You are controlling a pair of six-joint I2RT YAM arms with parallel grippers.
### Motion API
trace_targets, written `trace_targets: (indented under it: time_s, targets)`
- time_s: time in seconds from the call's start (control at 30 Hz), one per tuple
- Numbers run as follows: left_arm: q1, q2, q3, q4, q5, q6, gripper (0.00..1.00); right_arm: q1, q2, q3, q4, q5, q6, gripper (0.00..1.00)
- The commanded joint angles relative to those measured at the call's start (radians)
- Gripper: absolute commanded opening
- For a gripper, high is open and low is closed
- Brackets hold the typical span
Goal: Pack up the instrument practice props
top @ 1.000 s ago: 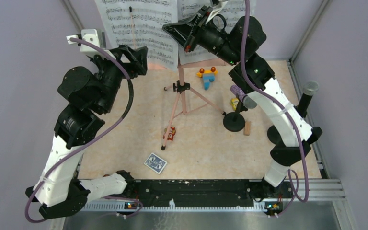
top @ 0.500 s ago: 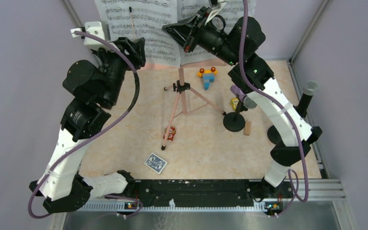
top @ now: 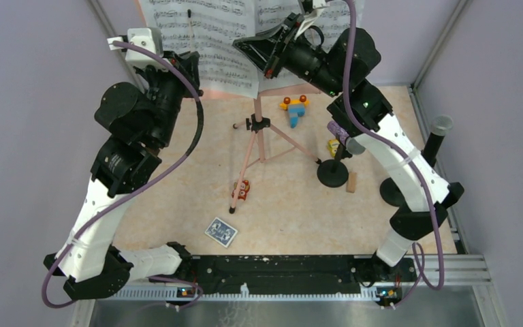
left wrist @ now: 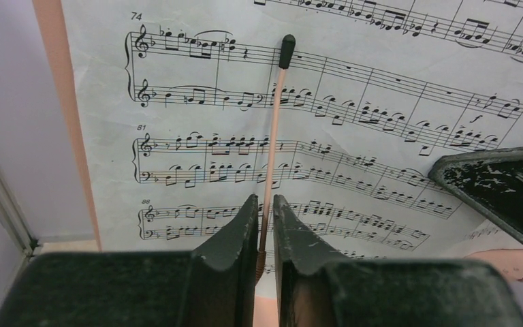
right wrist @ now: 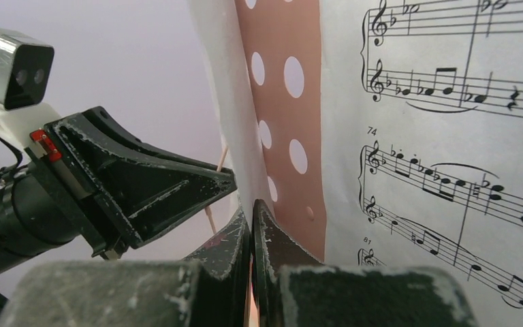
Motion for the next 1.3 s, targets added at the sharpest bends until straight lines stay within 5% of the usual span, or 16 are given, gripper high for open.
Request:
trace_targets:
  time_s: [0.0,0.2,0.53,1.03,1.27]
  targets:
    - [-0.001,-0.019,0.029,0.059,0.007,0.014,0.14,0.011,-0.075,-0.013,0.065,-0.015,-0.016,0.00]
    - [-0.001,-0.034,0.022,0.070,0.026,0.024,0.02,0.011,-0.100,-0.017,0.057,0.012,-0.033,0.00]
    - [-0.001,-0.117,-0.056,0.124,0.092,0.047,0.02,0.011,-0.191,-0.093,0.035,0.071,-0.074,0.00]
    - [-0.001,-0.120,-0.079,0.108,0.117,0.041,0.03,0.011,-0.583,-0.486,-0.025,0.145,-0.061,0.00]
    - [-0.002,-0.130,-0.110,0.109,0.098,0.047,0.13,0.011,-0.796,-0.716,-0.132,0.190,-0.051,0.00]
